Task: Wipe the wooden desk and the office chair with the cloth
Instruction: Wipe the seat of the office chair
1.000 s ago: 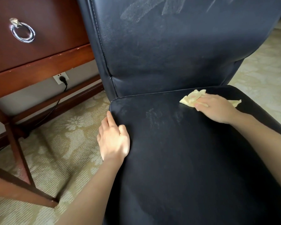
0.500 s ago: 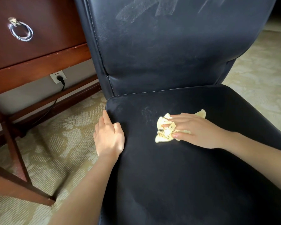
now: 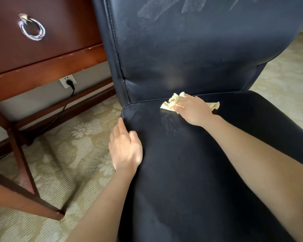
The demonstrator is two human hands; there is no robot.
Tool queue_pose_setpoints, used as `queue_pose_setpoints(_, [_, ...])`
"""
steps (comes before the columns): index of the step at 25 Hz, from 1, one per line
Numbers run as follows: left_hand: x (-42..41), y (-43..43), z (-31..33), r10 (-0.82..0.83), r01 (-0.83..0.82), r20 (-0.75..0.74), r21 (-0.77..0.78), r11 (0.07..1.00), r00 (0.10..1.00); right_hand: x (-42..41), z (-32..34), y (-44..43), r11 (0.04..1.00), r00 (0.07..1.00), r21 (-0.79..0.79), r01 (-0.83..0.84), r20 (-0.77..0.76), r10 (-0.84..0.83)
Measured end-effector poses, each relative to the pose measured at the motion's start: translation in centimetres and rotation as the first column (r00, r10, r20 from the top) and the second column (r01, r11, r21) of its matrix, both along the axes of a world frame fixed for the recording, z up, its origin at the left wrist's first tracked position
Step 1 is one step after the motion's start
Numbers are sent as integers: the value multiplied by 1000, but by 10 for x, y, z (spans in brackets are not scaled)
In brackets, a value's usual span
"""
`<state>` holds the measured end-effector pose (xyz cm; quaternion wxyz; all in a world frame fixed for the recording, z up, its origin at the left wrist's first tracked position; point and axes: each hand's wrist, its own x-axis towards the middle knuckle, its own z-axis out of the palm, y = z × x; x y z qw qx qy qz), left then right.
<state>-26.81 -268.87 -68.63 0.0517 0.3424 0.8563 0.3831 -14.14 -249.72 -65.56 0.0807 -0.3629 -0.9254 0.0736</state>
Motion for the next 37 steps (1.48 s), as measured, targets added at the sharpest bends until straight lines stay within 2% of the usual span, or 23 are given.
queue_pose_setpoints(2, [-1, 0, 0, 6, -6, 9, 12, 1000, 1000, -4, -3, -2, 1000, 1000, 21, -3, -7, 3])
queue_pose_setpoints(6, [-1, -1, -1, 3, -4, 12, 33, 999, 1000, 3, -4, -30, 973, 975, -59, -222, -39, 220])
queue_pose_setpoints(12, [1, -2, -2, 18, -24, 55, 114, 993, 998, 42, -4, -103, 830, 834, -75, -552, -71, 548])
queue_pose_setpoints(15, [4, -2, -2, 16, -26, 67, 152, 988, 998, 60, -2, -114, 781, 794, -151, -605, -56, 605])
queue_pose_setpoints(17, [4, -2, -2, 19, -31, 67, 179, 983, 998, 52, 1, -106, 789, 799, -132, -599, -53, 598])
queue_pose_setpoints(23, [3, -6, -1, 26, -33, 32, 242, 970, 999, -22, 7, -74, 907, 907, -54, -417, -87, 412])
queue_pose_setpoints(28, [3, -7, 1, 52, -51, 4, 305, 951, 999, -89, 13, -58, 983, 982, -19, -182, 41, 182])
queue_pose_setpoints(31, [4, -7, 1, 63, -53, -21, 332, 942, 998, -122, 12, -55, 996, 987, 54, -68, 146, 60])
queue_pose_setpoints(33, [5, -7, 3, 71, -57, -26, 351, 935, 997, -131, 12, -54, 994, 975, 33, -101, 200, 93])
queue_pose_setpoints(37, [4, -7, 4, 79, -59, -42, 360, 931, 996, -125, 13, -59, 937, 920, -38, -346, 181, 347])
